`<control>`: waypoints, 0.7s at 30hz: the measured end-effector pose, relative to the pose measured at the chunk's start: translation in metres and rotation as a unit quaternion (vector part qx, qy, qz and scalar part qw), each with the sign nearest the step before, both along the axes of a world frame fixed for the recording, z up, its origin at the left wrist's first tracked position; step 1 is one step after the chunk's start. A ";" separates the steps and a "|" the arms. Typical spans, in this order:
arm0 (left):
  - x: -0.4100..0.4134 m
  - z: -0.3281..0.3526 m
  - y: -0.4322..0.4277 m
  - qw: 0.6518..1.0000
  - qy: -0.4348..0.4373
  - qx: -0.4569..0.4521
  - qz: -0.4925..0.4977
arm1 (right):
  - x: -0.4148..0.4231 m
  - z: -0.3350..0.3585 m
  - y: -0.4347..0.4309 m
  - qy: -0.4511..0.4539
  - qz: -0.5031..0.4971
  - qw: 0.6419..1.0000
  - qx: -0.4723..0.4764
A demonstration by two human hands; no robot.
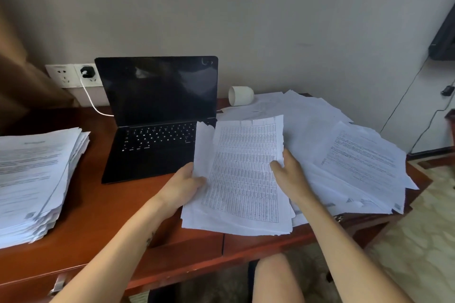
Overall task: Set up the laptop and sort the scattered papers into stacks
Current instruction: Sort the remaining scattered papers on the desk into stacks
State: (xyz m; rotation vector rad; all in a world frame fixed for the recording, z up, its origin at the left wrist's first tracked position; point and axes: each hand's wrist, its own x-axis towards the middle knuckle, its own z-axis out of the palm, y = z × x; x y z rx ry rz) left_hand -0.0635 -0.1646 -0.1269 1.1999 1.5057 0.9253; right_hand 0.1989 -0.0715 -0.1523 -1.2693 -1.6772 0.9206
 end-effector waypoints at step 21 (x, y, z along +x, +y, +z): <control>0.017 0.007 0.108 0.983 -0.055 0.146 0.095 | 0.074 0.035 0.032 0.351 -0.174 0.918 -0.055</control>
